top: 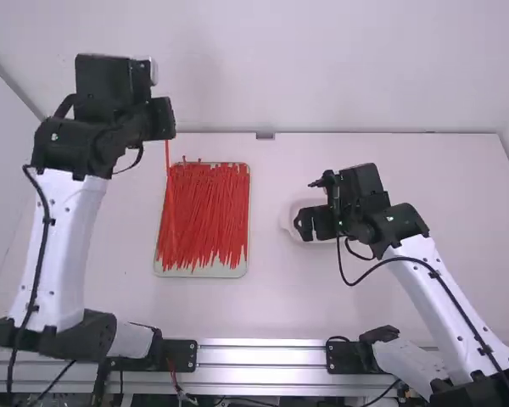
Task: Fasten the cable tie
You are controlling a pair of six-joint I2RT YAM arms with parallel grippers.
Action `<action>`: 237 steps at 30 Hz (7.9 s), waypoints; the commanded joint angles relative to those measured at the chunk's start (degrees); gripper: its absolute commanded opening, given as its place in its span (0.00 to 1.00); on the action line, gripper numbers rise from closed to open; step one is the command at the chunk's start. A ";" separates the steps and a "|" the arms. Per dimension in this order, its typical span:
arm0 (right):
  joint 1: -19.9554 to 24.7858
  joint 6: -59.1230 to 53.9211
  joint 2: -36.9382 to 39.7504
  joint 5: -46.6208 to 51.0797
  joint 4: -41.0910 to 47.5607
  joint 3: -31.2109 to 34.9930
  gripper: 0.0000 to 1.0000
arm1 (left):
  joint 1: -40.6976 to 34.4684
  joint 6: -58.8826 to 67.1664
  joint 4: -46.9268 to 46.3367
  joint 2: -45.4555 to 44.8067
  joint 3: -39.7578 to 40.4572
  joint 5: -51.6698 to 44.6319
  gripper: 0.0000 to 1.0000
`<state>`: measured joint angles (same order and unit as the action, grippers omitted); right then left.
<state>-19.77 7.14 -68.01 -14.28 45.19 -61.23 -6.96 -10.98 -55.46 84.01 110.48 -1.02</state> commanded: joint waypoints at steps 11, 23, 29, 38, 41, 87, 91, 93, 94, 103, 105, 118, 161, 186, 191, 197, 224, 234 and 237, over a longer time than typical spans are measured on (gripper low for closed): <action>-0.09 -3.04 1.05 -6.78 -0.44 -1.75 0.98 | 0.22 -7.52 21.79 -29.99 -41.24 0.00 0.02; -0.20 -4.70 1.05 -17.07 -5.75 -1.75 0.98 | 0.22 -9.05 38.95 -37.20 -60.22 -8.63 0.02; -0.17 -3.76 1.05 -22.03 -11.45 -1.75 0.98 | 0.22 -11.80 45.51 -30.97 -60.61 -16.17 0.02; -0.09 1.29 1.05 -24.87 -20.55 -1.75 0.98 | 0.15 -17.29 58.88 -23.26 -60.61 -26.05 0.02; -0.11 4.31 1.05 -24.87 -24.13 -1.75 0.99 | 0.07 -19.87 64.63 -21.97 -60.61 -28.39 0.02; -9.53 11.04 -3.91 -18.93 -35.74 -1.81 0.59 | -13.40 -33.20 85.90 -15.69 -60.61 -23.65 0.02; -9.57 11.02 -3.91 -19.04 -35.58 -1.81 0.43 | -13.60 -33.33 86.38 -15.69 -60.61 -24.00 0.02; -9.57 11.04 -3.91 -18.82 -35.56 -1.81 0.38 | -13.68 -33.38 86.62 -15.69 -60.61 -23.96 0.02; -9.49 11.02 -3.91 -18.86 -35.56 -1.81 0.35 | -13.66 -33.35 86.82 -15.69 -60.61 -24.06 0.02; -9.09 10.84 -3.91 -18.91 -35.43 -1.81 0.00 | -13.53 -33.73 87.19 -15.69 -60.61 -23.58 0.02; -9.05 10.84 -3.91 -18.84 -35.30 -1.81 0.00 | -13.62 -33.62 87.03 -15.69 -60.61 -23.58 0.02; -3.15 8.85 -3.89 -26.03 -34.25 -1.81 0.00 | -11.23 -30.67 87.82 -15.98 -59.36 -25.79 0.61; 9.79 3.85 -3.91 -55.06 -77.83 -1.81 0.00 | -10.73 -33.88 106.64 7.08 -22.58 -73.09 0.99; 7.08 7.67 -3.91 -54.73 -79.49 -1.81 0.00 | -12.17 -42.84 111.51 7.08 -22.64 -73.07 0.15; 7.08 7.69 -3.91 -54.93 -79.47 -1.81 0.00 | -12.00 -42.77 111.54 7.06 -22.60 -72.87 0.09; 8.68 8.11 -3.91 -55.34 -79.28 -1.81 0.00 | -11.96 -42.77 111.82 7.06 -22.62 -72.89 0.11; 8.92 12.83 -3.91 -55.19 -79.28 -1.81 0.75 | -10.80 -39.50 107.30 7.06 -22.62 -69.33 0.02; 13.81 12.46 -3.91 -68.00 -77.40 -1.75 0.98 | -2.27 -35.45 91.34 7.08 -22.62 -64.78 0.02; 14.16 8.92 -3.91 -70.75 -77.33 -1.75 0.99 | -1.01 -30.91 83.60 7.08 -22.62 -61.83 0.02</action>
<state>-5.61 18.20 -71.79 -80.62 -31.97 -61.34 -8.54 -46.22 27.70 91.31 86.02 -65.32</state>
